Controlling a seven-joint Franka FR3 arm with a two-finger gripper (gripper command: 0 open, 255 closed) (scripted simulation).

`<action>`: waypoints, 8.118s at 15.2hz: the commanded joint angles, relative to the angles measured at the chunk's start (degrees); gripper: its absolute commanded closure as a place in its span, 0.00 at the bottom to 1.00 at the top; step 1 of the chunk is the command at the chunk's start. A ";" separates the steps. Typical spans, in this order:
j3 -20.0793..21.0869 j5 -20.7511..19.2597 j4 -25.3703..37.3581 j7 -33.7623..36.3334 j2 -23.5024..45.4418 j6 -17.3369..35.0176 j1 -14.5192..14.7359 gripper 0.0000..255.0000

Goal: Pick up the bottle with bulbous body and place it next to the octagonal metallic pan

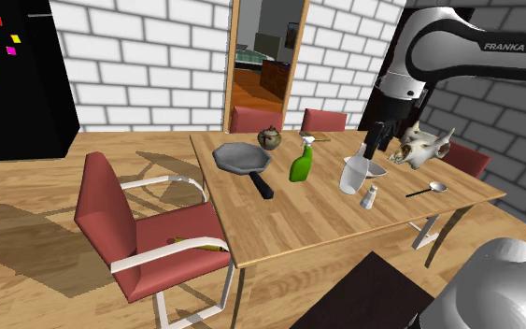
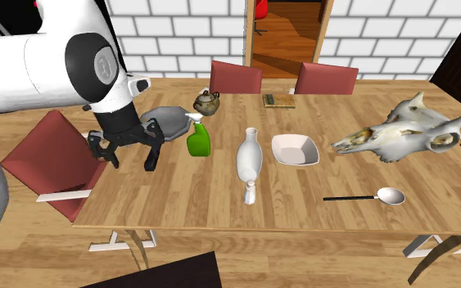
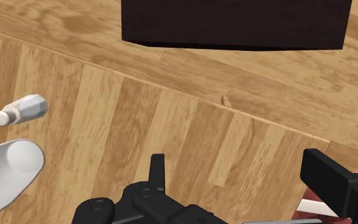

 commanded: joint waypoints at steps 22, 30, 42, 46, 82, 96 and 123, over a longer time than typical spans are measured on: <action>-18.69 9.26 37.16 -26.07 47.93 6.44 -7.94 0.00; -18.52 17.86 64.19 -32.73 70.19 -1.22 -18.34 0.00; -17.98 19.07 63.76 -33.63 74.12 2.71 -19.85 0.00; -17.98 19.07 63.76 -33.63 74.13 2.71 -19.85 0.00; -16.82 19.16 85.98 -30.95 76.02 -16.89 -22.77 1.00; -14.80 13.27 58.52 -14.66 58.14 -7.30 -2.89 1.00; -5.44 13.94 62.36 13.63 61.35 -7.31 16.17 1.00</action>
